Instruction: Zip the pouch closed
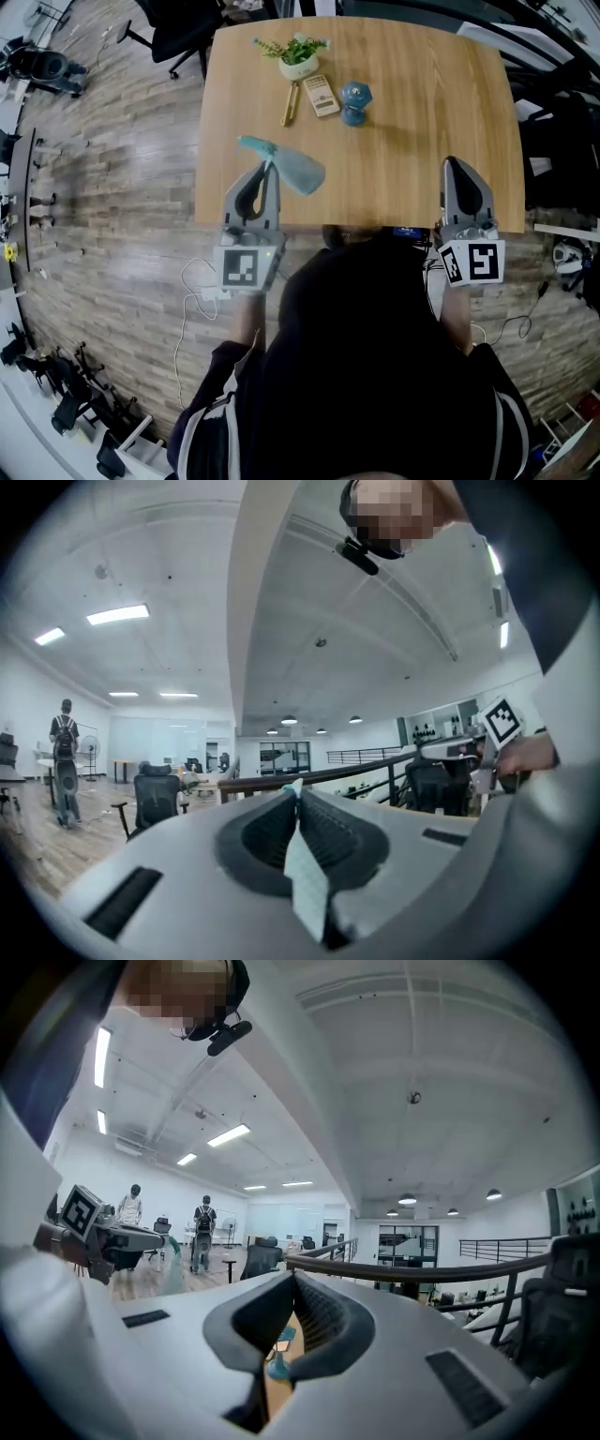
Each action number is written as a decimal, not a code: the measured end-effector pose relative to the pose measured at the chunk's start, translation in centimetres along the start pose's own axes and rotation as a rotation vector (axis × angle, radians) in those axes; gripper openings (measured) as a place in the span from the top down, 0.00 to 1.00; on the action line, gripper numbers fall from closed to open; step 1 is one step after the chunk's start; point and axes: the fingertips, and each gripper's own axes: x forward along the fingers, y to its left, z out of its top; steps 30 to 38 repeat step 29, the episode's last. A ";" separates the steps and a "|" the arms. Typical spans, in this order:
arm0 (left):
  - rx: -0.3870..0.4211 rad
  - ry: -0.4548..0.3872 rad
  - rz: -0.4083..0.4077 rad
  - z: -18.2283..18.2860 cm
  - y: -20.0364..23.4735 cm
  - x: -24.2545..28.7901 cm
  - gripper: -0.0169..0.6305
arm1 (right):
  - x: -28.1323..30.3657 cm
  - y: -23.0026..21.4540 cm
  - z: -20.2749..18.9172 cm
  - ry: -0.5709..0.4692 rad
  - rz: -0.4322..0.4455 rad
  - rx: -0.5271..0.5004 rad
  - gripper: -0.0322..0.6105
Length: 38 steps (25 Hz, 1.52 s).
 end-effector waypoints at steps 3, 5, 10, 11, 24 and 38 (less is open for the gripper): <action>-0.006 -0.009 0.052 -0.1 1.0 -0.3 0.96 | -0.2 0.0 -0.2 0.008 0.002 0.001 0.93; 0.003 -0.012 0.061 0.0 1.2 -0.4 0.96 | -0.3 0.1 -0.1 0.014 0.011 -0.007 0.93; 0.016 -0.004 0.044 0.1 0.7 -0.3 0.95 | -0.2 0.4 0.0 0.014 0.018 -0.017 0.93; 0.015 -0.001 0.042 0.0 0.7 -0.2 0.96 | -0.2 0.4 0.0 0.013 0.018 -0.018 0.93; 0.022 -0.023 0.033 0.3 0.0 -0.1 0.95 | -0.4 0.0 -0.4 0.026 0.018 -0.025 0.93; 0.036 -0.004 0.039 -0.1 0.2 -0.8 0.95 | -0.3 0.7 -0.5 0.032 0.041 -0.030 0.93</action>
